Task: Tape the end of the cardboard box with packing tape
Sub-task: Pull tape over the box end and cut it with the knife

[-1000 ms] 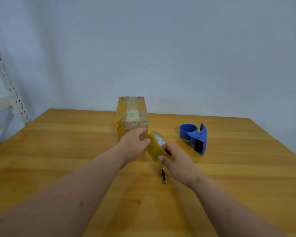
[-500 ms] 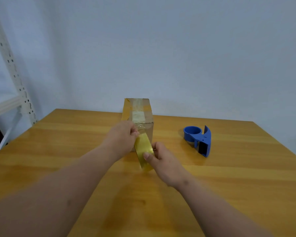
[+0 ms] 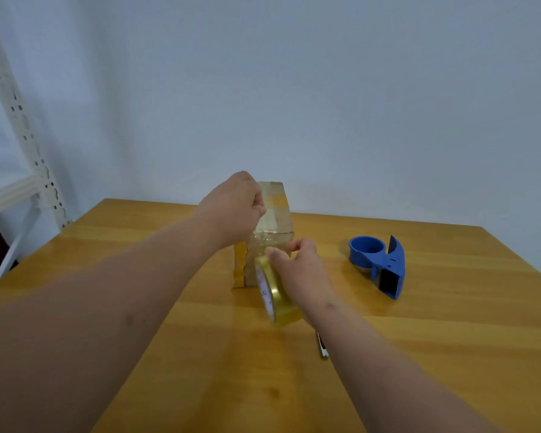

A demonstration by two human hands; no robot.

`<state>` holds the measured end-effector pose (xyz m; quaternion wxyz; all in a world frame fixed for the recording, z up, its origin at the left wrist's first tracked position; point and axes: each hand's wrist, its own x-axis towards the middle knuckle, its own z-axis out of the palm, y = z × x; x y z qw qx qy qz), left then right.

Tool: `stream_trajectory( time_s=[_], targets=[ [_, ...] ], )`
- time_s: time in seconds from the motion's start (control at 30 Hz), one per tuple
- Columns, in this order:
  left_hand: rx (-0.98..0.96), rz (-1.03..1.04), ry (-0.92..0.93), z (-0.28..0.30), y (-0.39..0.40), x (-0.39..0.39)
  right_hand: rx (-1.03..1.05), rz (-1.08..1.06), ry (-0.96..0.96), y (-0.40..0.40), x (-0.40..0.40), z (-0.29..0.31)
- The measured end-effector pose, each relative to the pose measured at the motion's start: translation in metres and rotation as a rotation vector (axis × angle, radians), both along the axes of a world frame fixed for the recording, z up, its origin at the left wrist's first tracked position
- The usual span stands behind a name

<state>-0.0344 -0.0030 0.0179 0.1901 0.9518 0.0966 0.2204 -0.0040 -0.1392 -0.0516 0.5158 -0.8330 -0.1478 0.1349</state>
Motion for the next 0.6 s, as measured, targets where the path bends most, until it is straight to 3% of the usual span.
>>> stream_trajectory(
  time_s=[0.2,0.6],
  targets=[
    [-0.169,-0.015,0.168,0.002,0.024,0.035,0.169,-0.006,0.127,0.010,0.004,-0.006],
    [-0.173,0.026,0.224,-0.013,0.037,0.069,0.297,0.149,0.321,0.018,0.025,0.003]
  ],
)
